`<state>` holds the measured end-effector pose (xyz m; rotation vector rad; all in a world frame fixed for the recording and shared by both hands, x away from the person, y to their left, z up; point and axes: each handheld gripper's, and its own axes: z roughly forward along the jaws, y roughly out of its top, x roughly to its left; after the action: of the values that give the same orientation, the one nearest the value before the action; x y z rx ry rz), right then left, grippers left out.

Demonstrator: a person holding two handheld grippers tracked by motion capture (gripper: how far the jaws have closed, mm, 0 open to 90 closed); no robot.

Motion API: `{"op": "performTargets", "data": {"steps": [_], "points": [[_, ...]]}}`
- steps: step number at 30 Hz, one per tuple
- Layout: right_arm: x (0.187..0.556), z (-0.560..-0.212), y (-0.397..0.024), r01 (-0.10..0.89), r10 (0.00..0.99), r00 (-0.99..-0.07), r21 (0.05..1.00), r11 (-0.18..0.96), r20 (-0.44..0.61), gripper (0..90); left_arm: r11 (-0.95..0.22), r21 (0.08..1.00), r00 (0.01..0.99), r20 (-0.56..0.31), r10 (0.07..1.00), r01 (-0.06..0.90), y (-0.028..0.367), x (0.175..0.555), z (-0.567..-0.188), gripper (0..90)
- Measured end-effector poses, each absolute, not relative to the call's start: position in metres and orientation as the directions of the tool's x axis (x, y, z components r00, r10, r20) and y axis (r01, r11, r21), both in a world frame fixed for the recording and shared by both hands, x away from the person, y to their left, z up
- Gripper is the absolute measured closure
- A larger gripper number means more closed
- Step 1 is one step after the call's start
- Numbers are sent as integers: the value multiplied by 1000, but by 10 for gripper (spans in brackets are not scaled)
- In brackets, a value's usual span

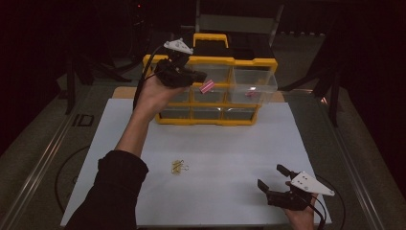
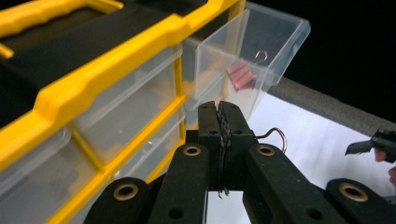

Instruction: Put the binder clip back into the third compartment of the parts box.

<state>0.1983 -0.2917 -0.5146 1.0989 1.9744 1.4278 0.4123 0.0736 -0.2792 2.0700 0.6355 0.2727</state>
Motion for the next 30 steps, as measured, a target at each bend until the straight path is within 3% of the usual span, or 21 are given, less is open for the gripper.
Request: {"op": "performTargets", "data": {"steps": [30], "points": [[197,-513,-294,331,815,-571,936,123,95,83,-385,868,850,-77,521,315,3,431,-245,892]]}}
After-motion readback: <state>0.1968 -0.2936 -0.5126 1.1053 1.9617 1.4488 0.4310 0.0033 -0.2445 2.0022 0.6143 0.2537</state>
